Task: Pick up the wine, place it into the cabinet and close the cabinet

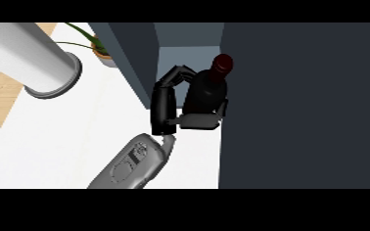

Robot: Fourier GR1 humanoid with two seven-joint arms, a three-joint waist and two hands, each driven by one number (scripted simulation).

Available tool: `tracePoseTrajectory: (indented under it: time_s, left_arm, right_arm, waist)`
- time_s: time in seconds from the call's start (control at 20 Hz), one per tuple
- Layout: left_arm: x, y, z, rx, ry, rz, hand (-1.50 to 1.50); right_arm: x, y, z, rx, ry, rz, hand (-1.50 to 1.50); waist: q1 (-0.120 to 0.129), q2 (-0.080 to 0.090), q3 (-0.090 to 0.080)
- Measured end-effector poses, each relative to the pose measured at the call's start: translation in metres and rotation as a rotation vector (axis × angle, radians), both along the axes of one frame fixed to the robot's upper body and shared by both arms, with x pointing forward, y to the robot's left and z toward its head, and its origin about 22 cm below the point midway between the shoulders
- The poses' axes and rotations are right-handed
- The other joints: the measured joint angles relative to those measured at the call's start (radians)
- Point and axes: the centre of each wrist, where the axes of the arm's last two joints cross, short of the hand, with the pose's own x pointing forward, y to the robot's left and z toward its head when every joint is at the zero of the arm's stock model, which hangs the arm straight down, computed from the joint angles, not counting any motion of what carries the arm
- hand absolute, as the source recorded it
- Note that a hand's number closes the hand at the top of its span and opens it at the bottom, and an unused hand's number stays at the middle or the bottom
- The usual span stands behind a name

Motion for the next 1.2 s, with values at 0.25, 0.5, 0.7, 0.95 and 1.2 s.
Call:
tracePoseTrajectory:
  time_s: [0.25,0.5,0.7,0.95,1.2]
  left_arm:
    - [0.010,0.008,-0.008,-0.004,-0.006,0.033,1.50]
    - [0.020,0.020,-0.012,-0.019,-0.010,0.055,1.50]
    - [0.032,0.024,-0.017,-0.017,0.005,0.066,1.50]
    - [0.045,0.027,-0.014,-0.031,0.029,0.049,1.50]
    - [0.063,0.032,-0.015,-0.028,0.060,0.051,1.50]
  right_arm:
    - [0.000,-0.003,-0.001,-0.006,-0.005,-0.006,-1.50]
    - [-0.001,-0.006,-0.002,-0.016,-0.004,-0.010,-1.50]
    - [0.001,-0.001,0.002,0.002,0.007,0.001,-1.50]
    - [0.002,-0.002,0.003,0.003,0.008,-0.006,-1.50]
    - [0.001,0.000,-0.001,0.009,0.014,0.009,-1.50]
  waist:
    - [0.001,0.000,0.000]
    - [0.001,0.000,0.000]
    - [-0.001,0.000,0.000]
    - [-0.001,0.000,0.000]
    - [-0.005,0.002,0.000]
